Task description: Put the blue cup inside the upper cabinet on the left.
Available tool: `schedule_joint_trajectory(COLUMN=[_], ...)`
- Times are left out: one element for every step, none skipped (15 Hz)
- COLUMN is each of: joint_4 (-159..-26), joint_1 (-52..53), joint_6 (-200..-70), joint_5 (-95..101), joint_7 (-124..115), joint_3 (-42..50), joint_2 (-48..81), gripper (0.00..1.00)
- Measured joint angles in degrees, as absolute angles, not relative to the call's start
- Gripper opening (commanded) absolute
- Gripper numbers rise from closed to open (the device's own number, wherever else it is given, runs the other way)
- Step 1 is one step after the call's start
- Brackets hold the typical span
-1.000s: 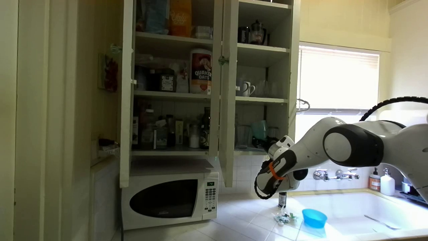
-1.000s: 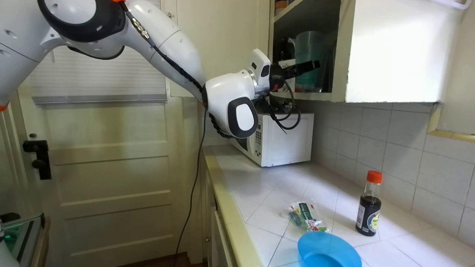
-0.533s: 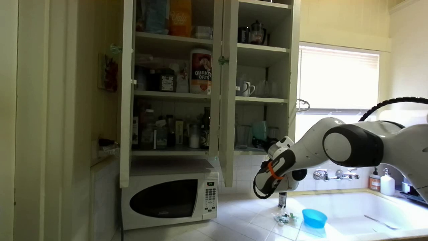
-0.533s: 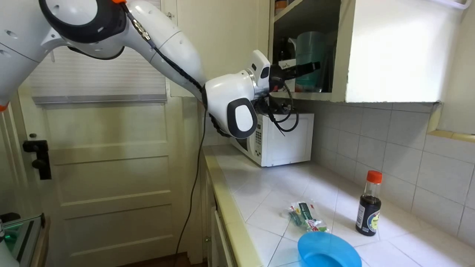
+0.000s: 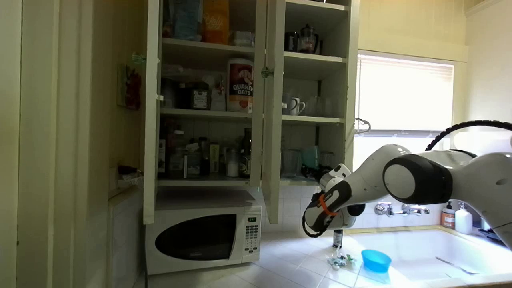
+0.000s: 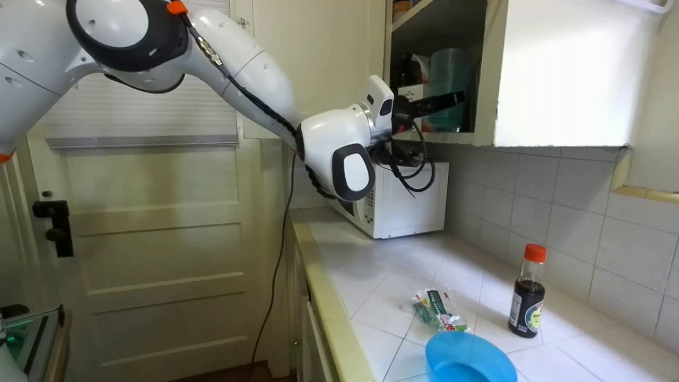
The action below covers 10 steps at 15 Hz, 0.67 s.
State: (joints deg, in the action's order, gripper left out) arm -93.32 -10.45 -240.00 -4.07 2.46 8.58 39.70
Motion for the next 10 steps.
schedule_joint_trajectory(joint_4=[-92.5,-91.6,-90.8,-89.9,-89.2,-88.5,-87.9,-87.4,-87.0,-86.8], joint_1=[-10.6,-10.8,-10.9,-10.9,-11.0,-11.0,-11.1,-11.2,-11.3,-11.3], joint_6=[-239.3,-238.5,-237.9,-237.2,-236.7,-236.3,-236.0,-235.8,-235.7,-235.7], joint_5=[-4.1,-4.1,-4.1,-4.1,-4.0,-4.0,-4.0,-4.0,-4.0,-4.0], joint_7=[2.4,2.4,2.3,2.3,2.3,2.2,2.1,1.9,1.8,1.8], joint_3=[8.6,8.6,8.6,8.6,8.5,8.5,8.5,8.5,8.5,8.5], joint_2=[40.2,40.7,41.1,41.6,42.0,42.4,42.7,43.1,43.4,43.7], gripper=[0.56,0.56,0.56,0.56,0.56,0.56,0.56,0.56,0.56,0.56])
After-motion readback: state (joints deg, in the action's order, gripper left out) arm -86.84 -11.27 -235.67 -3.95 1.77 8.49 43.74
